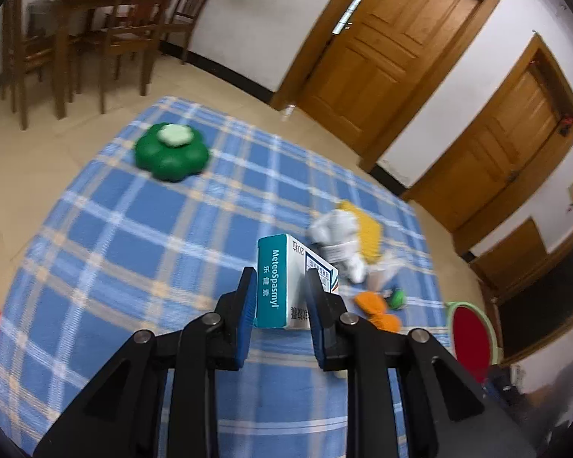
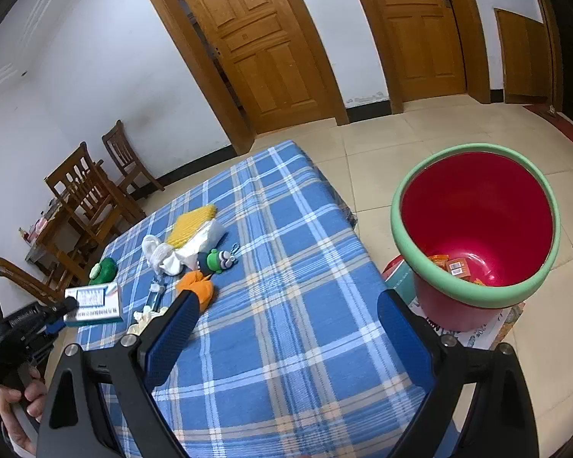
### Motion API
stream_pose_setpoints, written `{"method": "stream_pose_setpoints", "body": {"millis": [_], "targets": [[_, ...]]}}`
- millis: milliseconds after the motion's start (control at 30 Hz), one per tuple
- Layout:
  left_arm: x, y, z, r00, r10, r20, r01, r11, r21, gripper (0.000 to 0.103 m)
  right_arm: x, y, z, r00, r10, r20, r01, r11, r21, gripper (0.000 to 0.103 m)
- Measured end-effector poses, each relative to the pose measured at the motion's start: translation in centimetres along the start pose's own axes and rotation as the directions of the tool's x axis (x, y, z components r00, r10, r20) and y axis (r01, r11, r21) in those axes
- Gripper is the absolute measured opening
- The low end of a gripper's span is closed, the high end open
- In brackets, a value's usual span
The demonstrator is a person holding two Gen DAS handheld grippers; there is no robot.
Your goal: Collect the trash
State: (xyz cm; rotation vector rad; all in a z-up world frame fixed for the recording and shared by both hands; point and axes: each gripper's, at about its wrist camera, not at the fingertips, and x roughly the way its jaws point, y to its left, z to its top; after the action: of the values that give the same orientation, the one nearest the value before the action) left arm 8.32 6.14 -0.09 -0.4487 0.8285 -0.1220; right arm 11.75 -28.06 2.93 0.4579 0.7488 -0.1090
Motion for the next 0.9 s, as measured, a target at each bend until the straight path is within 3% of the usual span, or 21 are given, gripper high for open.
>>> {"method": "stream_pose_setpoints", "body": {"millis": [267, 500, 633, 767, 900], "targets": [[0.8, 3.6, -1.9, 0.995, 0.082, -0.056, -0.085, 0.995, -0.049, 0.025, 0.2, 1.0, -0.4, 1.0, 0.005, -0.008, -0.005, 1.0, -0.019, 0.096], [0.7, 4.0, -3.8, 0.987, 0.102, -0.121, -0.104, 0.995, -0.004, 0.034, 0.5, 1.5, -0.7, 1.0, 0.011, -0.017, -0.011, 1.0, -0.029, 0.096], [1.1, 3.6, -5.1, 0.978, 0.083, -0.192, -0.08, 0.996, 0.026, 0.035, 0.5, 1.6, -0.8, 1.0, 0.014, -0.018, -0.015, 0.999, -0.031, 0.096], [1.5, 3.3, -6.2, 0.967, 0.074, -0.242, -0.064, 0.997, 0.05, 0.05, 0.5, 1.7, -0.8, 1.0, 0.015, -0.018, -0.016, 0.999, -0.032, 0.096], [1.2, 2.7, -6.3, 0.969, 0.128, -0.209, -0.107, 0.988, 0.111, 0.066, 0.6, 1.7, -0.8, 1.0, 0.017, -0.021, -0.017, 0.999, -0.032, 0.096]]}}
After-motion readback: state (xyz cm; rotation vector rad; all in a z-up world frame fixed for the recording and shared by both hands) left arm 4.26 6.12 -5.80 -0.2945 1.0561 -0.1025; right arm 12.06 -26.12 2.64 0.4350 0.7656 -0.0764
